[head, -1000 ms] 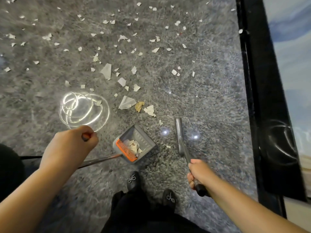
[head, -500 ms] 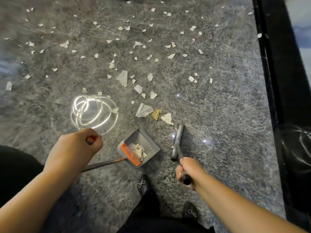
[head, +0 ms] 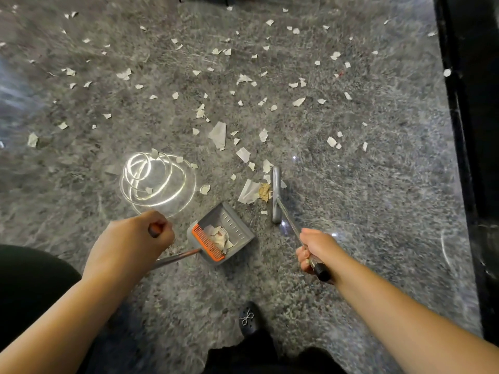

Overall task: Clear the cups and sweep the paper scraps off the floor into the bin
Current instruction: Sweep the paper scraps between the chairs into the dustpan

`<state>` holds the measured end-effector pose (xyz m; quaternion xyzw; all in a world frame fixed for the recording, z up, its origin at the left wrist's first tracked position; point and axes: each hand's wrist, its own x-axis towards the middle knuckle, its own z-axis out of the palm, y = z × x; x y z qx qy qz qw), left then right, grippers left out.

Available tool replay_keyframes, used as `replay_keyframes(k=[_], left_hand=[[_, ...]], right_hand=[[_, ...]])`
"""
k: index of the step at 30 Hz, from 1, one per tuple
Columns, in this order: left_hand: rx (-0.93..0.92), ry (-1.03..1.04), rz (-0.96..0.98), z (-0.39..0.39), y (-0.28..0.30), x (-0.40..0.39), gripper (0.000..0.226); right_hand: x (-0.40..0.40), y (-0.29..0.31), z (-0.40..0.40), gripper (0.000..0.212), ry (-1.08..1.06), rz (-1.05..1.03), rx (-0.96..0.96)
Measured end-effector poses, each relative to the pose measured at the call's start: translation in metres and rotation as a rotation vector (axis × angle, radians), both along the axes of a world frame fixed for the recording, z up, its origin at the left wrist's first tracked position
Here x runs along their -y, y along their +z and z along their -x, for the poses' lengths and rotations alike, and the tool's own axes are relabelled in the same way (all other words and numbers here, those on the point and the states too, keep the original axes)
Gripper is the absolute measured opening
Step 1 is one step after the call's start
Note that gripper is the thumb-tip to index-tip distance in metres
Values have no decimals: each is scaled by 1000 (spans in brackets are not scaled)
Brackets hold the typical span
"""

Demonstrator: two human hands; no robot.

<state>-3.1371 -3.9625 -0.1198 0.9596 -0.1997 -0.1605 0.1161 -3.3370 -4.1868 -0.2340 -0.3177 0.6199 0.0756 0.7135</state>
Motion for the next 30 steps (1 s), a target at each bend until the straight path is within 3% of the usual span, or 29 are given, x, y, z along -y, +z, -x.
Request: replay_keyframes(k=[7,13,21,30], left_hand=[[8,7,-29,-36,-9,15,10],[-30,37,-82,-74,-20,49,10],[-32,61,-129,-126,-27,89,12],[-17,36,-129,-144,-31,100,13]], right_hand=[[49,7,-13,40,169,156,-116],[106,-3,-52,38,205,129,-132],[168,-36,-116,42,410,148,-215],[158,-46,-161,33,784,135,-272]])
